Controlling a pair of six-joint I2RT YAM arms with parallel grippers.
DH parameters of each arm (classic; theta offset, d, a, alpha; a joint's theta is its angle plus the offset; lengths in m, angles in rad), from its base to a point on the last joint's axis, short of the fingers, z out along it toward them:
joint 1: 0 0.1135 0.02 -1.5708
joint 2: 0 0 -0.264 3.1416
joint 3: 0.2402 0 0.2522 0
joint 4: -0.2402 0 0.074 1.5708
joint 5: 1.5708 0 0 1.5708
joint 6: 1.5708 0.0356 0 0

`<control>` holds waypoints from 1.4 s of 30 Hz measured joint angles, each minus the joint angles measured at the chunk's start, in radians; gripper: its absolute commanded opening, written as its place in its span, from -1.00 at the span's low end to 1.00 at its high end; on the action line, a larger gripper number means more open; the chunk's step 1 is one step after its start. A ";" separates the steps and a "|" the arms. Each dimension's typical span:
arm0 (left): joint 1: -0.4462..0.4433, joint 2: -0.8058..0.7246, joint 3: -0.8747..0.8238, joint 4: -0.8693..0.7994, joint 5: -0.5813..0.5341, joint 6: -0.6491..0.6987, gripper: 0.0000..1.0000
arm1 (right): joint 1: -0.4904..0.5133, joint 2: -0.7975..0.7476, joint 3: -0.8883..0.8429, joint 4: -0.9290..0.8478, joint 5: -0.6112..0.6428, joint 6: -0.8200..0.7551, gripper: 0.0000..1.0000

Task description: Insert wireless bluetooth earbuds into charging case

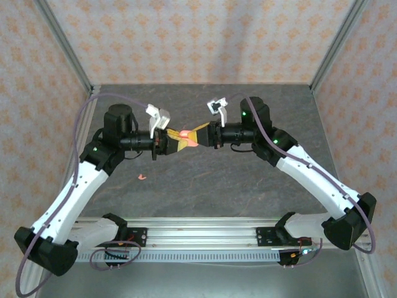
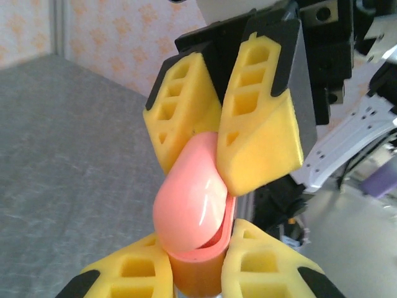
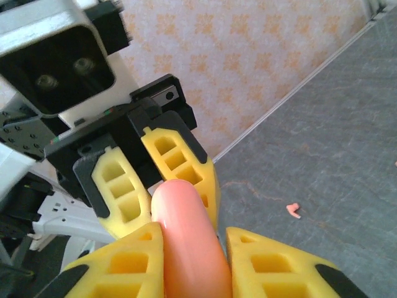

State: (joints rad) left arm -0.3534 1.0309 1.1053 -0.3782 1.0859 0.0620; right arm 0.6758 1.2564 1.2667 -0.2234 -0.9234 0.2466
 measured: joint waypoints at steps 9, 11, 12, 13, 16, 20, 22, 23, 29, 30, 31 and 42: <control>0.000 -0.091 -0.043 -0.044 -0.087 0.141 -1.00 | -0.027 0.039 0.043 -0.051 0.064 0.009 0.05; -0.001 -0.093 -0.044 -0.052 -0.108 0.157 -1.00 | -0.027 0.039 0.044 -0.055 0.069 0.018 0.10; -0.001 -0.095 -0.046 -0.055 -0.120 0.166 -1.00 | -0.027 0.039 0.044 -0.055 0.072 0.021 0.11; -0.001 -0.098 -0.049 -0.060 -0.133 0.173 -1.00 | -0.027 0.039 0.044 -0.057 0.078 0.026 0.11; -0.001 -0.115 -0.060 -0.076 -0.174 0.184 -1.00 | -0.027 0.037 0.044 -0.068 0.113 0.049 0.10; 0.001 -0.158 -0.078 -0.107 -0.231 0.202 -1.00 | -0.036 0.036 0.044 -0.097 0.197 0.093 0.10; 0.003 -0.181 -0.084 -0.126 -0.258 0.210 -1.00 | -0.045 0.037 0.044 -0.121 0.256 0.121 0.08; 0.003 -0.196 -0.086 -0.136 -0.272 0.213 -1.00 | -0.049 0.039 0.044 -0.135 0.293 0.136 0.05; 0.003 -0.271 -0.087 -0.195 -0.343 0.230 -1.00 | -0.045 0.161 0.055 -0.183 0.438 0.204 -0.07; 0.003 -0.280 -0.087 -0.203 -0.349 0.232 -1.00 | -0.037 0.196 0.064 -0.188 0.453 0.208 -0.08; 0.003 -0.291 -0.087 -0.211 -0.359 0.233 -1.00 | -0.026 0.248 0.084 -0.197 0.467 0.210 -0.11; 0.003 -0.353 -0.098 -0.262 -0.392 0.235 -1.00 | 0.077 0.872 0.632 -0.323 0.550 0.152 -0.21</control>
State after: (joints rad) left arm -0.3504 0.6781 1.0073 -0.6403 0.6937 0.2974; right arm 0.7532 2.1288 1.8984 -0.5465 -0.3737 0.3985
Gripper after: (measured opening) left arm 0.162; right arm 0.394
